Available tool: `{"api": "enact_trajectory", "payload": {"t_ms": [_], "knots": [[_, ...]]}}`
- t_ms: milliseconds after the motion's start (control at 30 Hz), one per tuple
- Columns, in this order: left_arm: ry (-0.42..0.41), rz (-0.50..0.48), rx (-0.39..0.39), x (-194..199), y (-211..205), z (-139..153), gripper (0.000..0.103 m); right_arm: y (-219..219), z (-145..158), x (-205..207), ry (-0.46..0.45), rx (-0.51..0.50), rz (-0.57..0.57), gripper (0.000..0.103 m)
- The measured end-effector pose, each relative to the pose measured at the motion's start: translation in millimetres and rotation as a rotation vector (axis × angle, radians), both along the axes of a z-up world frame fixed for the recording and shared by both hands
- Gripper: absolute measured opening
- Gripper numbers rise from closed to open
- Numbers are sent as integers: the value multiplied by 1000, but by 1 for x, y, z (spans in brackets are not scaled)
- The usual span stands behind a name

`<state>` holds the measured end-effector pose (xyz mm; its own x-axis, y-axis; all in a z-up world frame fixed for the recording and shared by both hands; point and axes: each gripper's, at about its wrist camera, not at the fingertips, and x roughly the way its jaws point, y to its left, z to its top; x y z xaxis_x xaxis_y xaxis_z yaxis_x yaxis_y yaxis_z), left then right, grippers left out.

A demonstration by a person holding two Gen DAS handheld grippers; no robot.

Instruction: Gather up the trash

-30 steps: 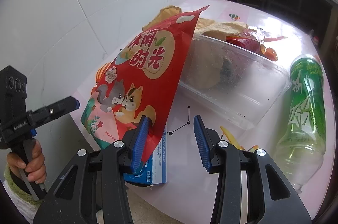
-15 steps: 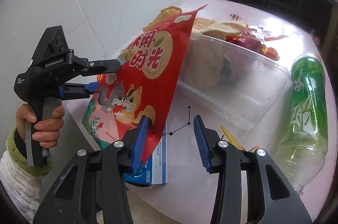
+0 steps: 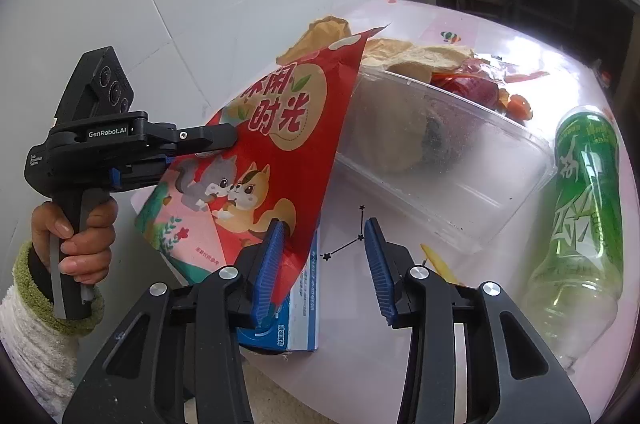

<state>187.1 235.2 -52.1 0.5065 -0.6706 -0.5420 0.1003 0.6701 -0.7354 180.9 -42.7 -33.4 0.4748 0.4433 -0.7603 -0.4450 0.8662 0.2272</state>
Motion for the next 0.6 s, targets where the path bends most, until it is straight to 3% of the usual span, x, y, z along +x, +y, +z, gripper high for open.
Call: {"api": "enact_trajectory", "payload": {"t_ms": [233,400,500,600], "knots": [[-62,15,-47,-11,5,11,10,-13,27,-16,-46,16,21,39],[-125,18,-147,-25,16,21,7,-36,73,-18,-77,107,59,44],[-142,30,-209,-33,25,22,7,-49,107,-1,-91,185,77,56],[-148,47,-243,-40,29,23,7,-51,129,41,-31,220,83,70]]}}
